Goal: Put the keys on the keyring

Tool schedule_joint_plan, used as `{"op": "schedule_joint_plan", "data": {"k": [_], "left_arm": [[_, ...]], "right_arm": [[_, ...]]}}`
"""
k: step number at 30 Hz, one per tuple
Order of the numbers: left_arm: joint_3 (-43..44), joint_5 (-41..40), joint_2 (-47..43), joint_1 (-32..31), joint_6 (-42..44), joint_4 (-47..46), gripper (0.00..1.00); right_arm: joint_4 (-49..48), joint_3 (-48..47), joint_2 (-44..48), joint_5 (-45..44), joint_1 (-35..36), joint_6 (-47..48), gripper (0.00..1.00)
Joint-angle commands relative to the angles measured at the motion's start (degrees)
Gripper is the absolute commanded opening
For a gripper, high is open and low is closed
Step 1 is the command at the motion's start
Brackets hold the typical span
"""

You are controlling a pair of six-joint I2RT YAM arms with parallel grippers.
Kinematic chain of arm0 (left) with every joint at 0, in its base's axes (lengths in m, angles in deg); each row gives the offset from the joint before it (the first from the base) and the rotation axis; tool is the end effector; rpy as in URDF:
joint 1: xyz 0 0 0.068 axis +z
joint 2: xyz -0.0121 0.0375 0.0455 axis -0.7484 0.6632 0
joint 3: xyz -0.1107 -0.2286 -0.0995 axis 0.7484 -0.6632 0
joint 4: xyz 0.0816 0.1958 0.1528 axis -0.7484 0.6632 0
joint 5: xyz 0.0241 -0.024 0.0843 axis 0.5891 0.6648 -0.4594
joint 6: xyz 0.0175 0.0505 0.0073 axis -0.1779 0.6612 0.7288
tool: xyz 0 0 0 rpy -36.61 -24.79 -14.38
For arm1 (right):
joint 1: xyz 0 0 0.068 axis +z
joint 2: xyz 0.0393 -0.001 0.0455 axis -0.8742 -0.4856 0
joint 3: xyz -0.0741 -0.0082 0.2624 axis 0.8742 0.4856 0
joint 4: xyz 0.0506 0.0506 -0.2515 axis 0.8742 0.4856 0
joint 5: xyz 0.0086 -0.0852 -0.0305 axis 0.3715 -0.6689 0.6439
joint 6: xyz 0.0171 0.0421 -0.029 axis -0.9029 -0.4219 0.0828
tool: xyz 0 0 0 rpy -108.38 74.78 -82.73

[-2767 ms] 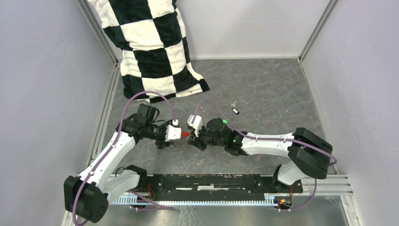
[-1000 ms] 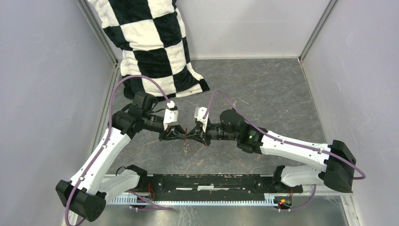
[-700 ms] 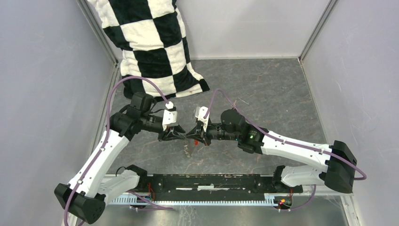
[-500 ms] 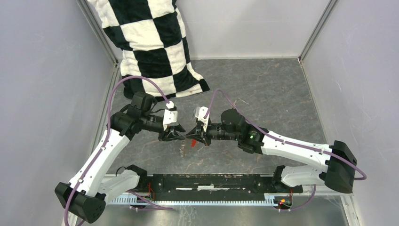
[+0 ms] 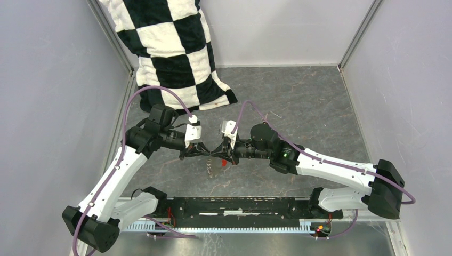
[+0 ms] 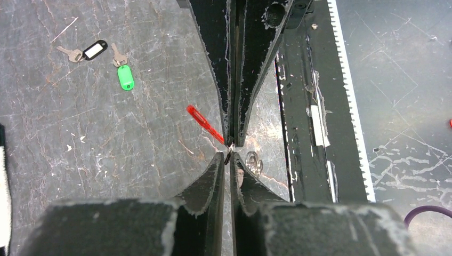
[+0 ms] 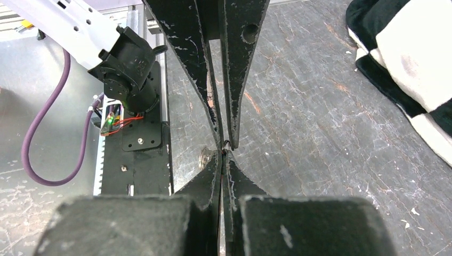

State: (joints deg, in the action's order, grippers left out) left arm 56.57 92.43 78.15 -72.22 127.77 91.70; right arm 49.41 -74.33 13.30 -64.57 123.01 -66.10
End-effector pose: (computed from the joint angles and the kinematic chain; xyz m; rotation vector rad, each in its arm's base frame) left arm 0.1474 -0.0977 0.3286 1.5665 1.4638 -0.9730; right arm 0.1242 0.2594 0.3104 -1.1684 1.4986 1.0818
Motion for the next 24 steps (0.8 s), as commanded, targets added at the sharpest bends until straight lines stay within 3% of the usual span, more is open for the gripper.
{"op": "schedule_joint_plan", "data": {"k": [1, 6, 17, 24], "left_arm": [[0.5, 1.9, 0.5, -0.5, 1.1, -0.9, 0.15], [0.6, 1.3, 0.3, -0.8, 0.9, -0.9, 0.19], [1.7, 2.6, 0.7, -1.0, -0.2, -0.8, 0.07], [2.1, 4.7, 0.8, -1.0, -5.4, -2.3, 0.02]], "right_arm": [[-3.5, -3.5, 1.6, 1.6, 0.0, -1.0, 0.0], [-3.5, -3.9, 1.3, 2.4, 0.1, -1.1, 0.0], [-3.4, -4.9, 0.4, 4.6, 0.1, -1.3, 0.0], [-3.0, -5.0, 0.5, 4.8, 0.0, -1.6, 0.01]]}}
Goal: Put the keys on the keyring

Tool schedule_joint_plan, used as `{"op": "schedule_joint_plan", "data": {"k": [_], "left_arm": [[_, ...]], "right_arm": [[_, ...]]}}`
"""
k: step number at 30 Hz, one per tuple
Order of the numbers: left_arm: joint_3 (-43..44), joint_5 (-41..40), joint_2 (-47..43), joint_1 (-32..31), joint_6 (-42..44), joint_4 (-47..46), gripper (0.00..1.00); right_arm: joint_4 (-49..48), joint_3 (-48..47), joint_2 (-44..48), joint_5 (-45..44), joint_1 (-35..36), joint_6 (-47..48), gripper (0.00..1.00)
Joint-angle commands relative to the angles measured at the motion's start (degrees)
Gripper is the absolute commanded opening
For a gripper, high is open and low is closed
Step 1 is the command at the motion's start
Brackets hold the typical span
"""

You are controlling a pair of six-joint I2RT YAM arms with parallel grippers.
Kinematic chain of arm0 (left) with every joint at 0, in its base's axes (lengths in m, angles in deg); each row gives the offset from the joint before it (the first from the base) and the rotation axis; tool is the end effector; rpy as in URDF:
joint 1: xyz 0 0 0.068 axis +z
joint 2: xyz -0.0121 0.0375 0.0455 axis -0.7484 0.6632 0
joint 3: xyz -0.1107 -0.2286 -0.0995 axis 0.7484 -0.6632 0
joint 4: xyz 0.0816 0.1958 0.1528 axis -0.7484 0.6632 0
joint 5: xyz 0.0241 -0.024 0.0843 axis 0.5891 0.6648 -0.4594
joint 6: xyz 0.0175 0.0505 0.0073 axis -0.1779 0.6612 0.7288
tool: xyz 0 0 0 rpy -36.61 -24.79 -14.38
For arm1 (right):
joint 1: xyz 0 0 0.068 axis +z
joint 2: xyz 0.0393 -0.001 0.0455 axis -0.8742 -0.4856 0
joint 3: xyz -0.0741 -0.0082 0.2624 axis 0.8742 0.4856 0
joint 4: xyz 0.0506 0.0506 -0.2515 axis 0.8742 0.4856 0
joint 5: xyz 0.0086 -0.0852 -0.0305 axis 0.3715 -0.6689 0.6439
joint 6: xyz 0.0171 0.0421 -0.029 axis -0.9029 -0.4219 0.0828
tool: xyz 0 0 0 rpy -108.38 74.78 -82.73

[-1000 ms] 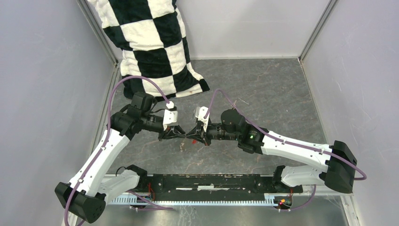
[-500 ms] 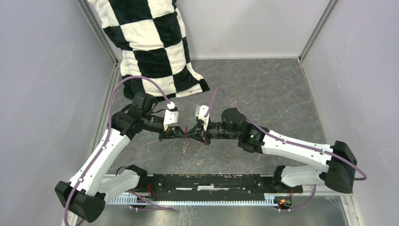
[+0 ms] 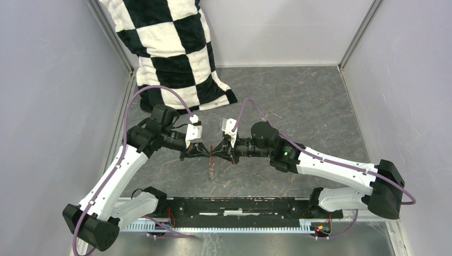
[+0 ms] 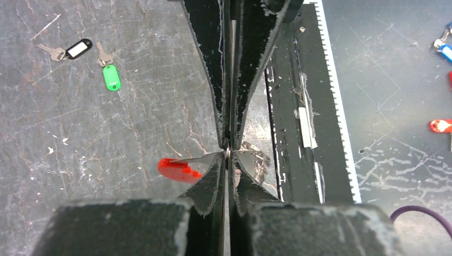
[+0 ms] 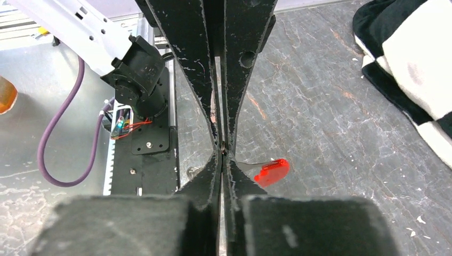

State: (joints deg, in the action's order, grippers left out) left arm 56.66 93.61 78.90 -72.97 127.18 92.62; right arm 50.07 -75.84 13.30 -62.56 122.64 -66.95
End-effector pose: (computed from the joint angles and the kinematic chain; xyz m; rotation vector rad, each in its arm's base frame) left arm 0.1471 -0.1005 0.3267 1.5717 1.4756 -1.0250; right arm 0.1252 0.2597 0.3187 -1.1724 1.4850 1.1202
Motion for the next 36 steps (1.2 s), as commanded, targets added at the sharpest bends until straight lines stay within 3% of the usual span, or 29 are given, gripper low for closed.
{"op": "schedule_joint_plan", "data": {"k": [1, 6, 8, 13, 19, 25, 36], "left_arm": [[1.8, 3.8, -0.3, -0.3, -5.9, -4.1, 0.02], [2.2, 4.9, -1.9, -0.3, -6.8, -6.3, 0.02], [3.1, 6.3, -2.2, -0.3, -5.2, -6.3, 0.02], [5.0, 13.1, -3.7, -0.3, 0.9, -7.8, 0.02], [9.0, 17.1, -3.6, -0.7, 3.6, -10.1, 0.02], [12.7, 17.5, -2.7, -1.6, 10.5, -10.1, 0.02], [14.9, 15.9, -0.5, -3.0, 15.3, -10.1, 0.02]], "right_arm": [[-3.4, -3.7, 0.7, 2.4, 0.3, -0.8, 0.1], [-3.0, -2.8, 5.2, 3.9, -2.8, -1.4, 0.53], [-3.0, -1.8, 8.4, 4.7, -4.4, -1.3, 0.57], [-1.9, 0.9, 14.8, 4.7, -5.6, 2.3, 0.58], [-11.2, 8.3, 22.6, 6.5, -5.6, 4.4, 0.6], [-13.3, 6.4, 20.5, 10.3, -5.4, 6.5, 0.54], [-14.9, 4.1, 19.1, 9.8, -5.1, 11.0, 0.42]]}}
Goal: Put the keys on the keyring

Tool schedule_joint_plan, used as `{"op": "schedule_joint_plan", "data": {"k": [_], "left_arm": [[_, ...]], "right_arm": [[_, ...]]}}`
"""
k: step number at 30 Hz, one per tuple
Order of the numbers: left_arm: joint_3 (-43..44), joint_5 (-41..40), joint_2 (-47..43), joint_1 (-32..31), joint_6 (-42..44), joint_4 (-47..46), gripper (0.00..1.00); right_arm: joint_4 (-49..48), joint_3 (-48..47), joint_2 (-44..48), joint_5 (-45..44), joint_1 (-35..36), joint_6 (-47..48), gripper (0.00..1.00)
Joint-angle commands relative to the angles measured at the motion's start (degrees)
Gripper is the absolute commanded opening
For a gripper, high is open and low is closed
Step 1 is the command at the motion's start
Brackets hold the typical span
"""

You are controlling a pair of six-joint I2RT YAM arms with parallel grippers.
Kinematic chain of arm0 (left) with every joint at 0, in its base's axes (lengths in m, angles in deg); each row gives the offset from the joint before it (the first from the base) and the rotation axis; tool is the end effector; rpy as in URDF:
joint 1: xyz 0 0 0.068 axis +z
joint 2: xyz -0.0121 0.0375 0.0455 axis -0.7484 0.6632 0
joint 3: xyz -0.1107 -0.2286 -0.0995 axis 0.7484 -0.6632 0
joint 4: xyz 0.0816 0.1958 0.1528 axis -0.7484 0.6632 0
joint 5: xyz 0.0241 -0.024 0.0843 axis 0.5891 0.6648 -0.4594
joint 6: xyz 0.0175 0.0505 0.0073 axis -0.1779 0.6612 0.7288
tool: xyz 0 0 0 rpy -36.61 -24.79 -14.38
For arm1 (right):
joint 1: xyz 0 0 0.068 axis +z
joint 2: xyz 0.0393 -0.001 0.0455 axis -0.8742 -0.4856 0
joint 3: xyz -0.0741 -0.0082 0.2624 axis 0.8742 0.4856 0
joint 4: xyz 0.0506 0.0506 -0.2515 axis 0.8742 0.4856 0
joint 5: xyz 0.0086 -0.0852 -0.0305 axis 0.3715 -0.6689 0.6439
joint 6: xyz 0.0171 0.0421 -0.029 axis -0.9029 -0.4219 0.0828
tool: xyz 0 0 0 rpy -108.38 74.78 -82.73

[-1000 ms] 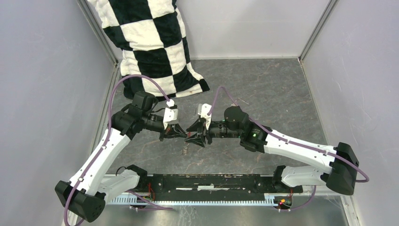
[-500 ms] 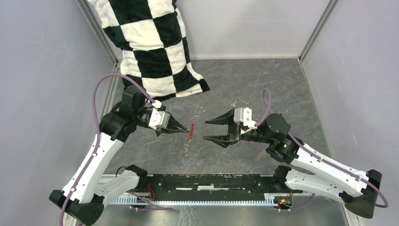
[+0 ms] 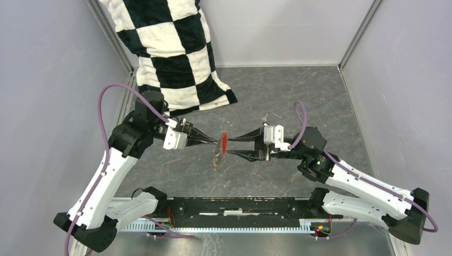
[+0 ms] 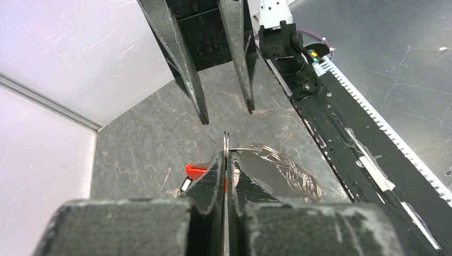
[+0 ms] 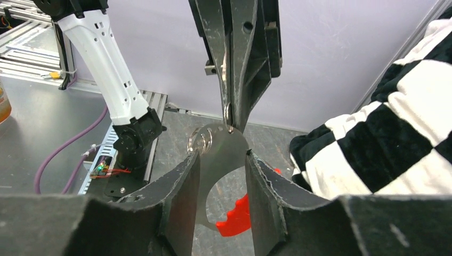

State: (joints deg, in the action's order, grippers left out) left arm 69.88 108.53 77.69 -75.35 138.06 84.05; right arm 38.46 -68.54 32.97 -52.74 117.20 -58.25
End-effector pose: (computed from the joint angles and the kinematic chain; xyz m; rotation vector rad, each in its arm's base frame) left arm 0.1304 -0.1045 0.4142 1.6481 0.7252 -0.9283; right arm 0.0986 0.1808 0.3727 -1.1278 0.9328 1.0868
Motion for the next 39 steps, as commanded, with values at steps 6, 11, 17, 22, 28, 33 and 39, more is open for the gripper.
{"op": "schedule_joint_plan", "data": {"k": [6, 11, 17, 22, 28, 33, 39], "left_arm": [[1.2, 0.9, 2.1, -0.9, 4.5, -1.5, 0.02], [1.6, 0.3, 3.9, -1.0, 4.3, -1.5, 0.02], [2.1, 0.9, 5.3, -1.1, 2.7, -1.5, 0.02], [2.4, 0.9, 5.7, -1.1, 1.3, -1.5, 0.02], [2.9, 0.7, 5.8, -1.1, -0.9, -1.5, 0.02], [3.6, 0.6, 6.7, -1.1, -7.3, -3.6, 0.02], [-0.1, -0.6, 5.8, -1.2, -28.3, -20.1, 0.02]], "right_arm": [[-2.5, -3.8, -1.3, -3.2, 0.3, 3.1, 0.35], [0.3, -3.9, -0.7, -6.4, 0.4, 4.0, 0.45], [1.2, -4.5, -1.9, -7.0, 0.3, 4.1, 0.51], [2.1, -6.6, -4.1, -6.1, 0.3, 3.5, 0.49], [4.0, -9.0, -6.0, -5.8, 0.4, 3.0, 0.37], [6.6, -10.6, -6.9, -5.7, 0.3, 3.0, 0.27], [9.0, -11.4, -6.1, -8.5, 0.3, 3.5, 0.36]]}}
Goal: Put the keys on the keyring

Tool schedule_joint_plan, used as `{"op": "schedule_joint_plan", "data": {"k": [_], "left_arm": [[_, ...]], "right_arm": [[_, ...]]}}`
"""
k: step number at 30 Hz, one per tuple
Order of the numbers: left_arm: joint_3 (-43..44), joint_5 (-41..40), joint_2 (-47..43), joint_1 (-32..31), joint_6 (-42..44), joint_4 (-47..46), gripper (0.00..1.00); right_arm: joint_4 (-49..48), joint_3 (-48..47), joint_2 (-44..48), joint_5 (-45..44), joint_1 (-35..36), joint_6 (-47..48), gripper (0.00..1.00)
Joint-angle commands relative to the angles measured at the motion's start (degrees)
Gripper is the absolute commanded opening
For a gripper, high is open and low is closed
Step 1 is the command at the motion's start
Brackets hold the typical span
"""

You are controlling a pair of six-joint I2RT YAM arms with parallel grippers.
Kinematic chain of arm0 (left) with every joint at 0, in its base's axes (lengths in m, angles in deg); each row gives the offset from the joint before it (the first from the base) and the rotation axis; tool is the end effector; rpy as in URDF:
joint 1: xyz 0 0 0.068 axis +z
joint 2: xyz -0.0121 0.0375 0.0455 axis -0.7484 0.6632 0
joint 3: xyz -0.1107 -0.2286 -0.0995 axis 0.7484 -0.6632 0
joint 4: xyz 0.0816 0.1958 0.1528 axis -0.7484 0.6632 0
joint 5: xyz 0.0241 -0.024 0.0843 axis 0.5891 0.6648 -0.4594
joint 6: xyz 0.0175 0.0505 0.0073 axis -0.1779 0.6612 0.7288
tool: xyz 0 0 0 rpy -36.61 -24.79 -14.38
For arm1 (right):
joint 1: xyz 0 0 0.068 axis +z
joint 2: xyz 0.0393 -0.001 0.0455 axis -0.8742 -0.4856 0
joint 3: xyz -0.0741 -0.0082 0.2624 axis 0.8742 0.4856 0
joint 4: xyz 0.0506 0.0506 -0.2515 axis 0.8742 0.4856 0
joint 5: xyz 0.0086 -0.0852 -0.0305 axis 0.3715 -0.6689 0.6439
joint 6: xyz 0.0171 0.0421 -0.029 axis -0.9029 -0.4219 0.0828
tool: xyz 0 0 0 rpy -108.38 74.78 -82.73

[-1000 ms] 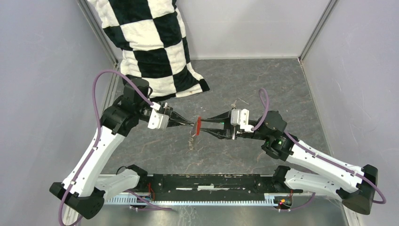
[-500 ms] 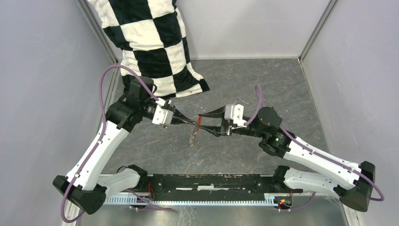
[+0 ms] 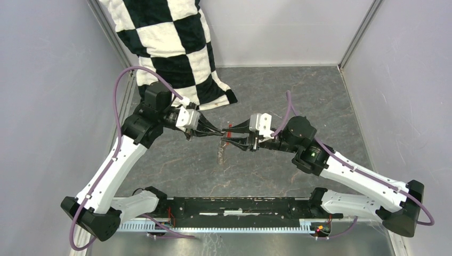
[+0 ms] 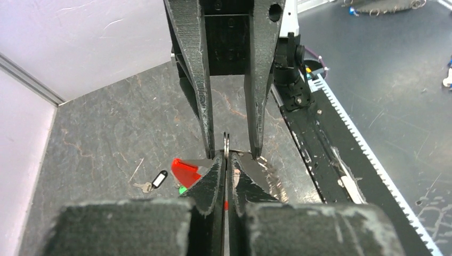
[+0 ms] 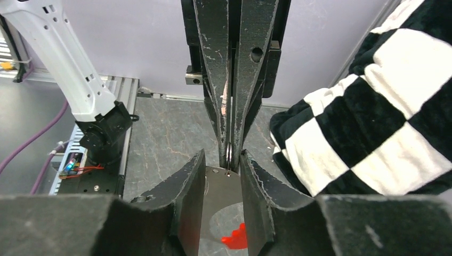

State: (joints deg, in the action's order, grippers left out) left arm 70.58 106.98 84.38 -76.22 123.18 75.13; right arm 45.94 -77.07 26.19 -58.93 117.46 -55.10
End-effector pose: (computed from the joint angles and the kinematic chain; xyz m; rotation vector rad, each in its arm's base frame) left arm 0.1652 -0.1253 0.4100 1.5830 0.9186 -1.0630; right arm 0.1160 0.2026 0.3885 -1.1181 1.0462 0.9791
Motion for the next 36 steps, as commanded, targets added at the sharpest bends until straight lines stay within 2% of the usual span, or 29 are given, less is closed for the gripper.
{"op": "schedule_joint_plan", "data": {"k": [1, 8, 11, 19, 22, 23, 28, 32, 36], "left_arm": [[-0.9, 1.3, -1.0, -0.3, -13.5, -11.2, 0.02], [-1.7, 2.1, -1.9, -0.3, -14.3, -11.1, 0.02], [-1.8, 2.0, -2.1, -0.3, -12.7, -9.2, 0.02], [-2.0, 2.3, -2.4, -0.3, -12.2, -8.8, 0.02], [-1.9, 2.5, -2.4, -0.3, -12.6, -8.7, 0.02], [-1.9, 2.5, -2.3, -0.3, -12.9, -8.6, 0.04], [-2.8, -0.1, -2.4, -0.4, -17.2, -8.7, 0.35], [-5.3, -5.4, -2.9, -0.4, -23.6, -8.4, 0.44], [-8.8, -8.5, -5.1, -0.4, -29.1, -11.5, 0.45]], "right_arm": [[1.9, -3.3, 0.5, -2.7, 0.0, 0.5, 0.35], [2.2, -4.4, 0.4, -2.6, -0.1, 0.1, 0.28], [2.8, -5.0, 0.6, -2.1, -0.2, -0.1, 0.23], [6.1, -6.8, -0.3, -1.5, -0.3, 0.5, 0.01], [6.3, -6.9, -0.6, -2.1, -0.4, 0.6, 0.0], [6.4, -7.0, -0.8, -2.6, -0.5, 0.4, 0.0], [4.3, -5.6, -0.2, -3.1, -1.4, -1.5, 0.0], [-0.3, -2.2, 1.6, -0.6, -3.1, -4.3, 0.0], [-3.4, 0.7, 2.5, 2.1, -4.7, -7.1, 0.0]]}}
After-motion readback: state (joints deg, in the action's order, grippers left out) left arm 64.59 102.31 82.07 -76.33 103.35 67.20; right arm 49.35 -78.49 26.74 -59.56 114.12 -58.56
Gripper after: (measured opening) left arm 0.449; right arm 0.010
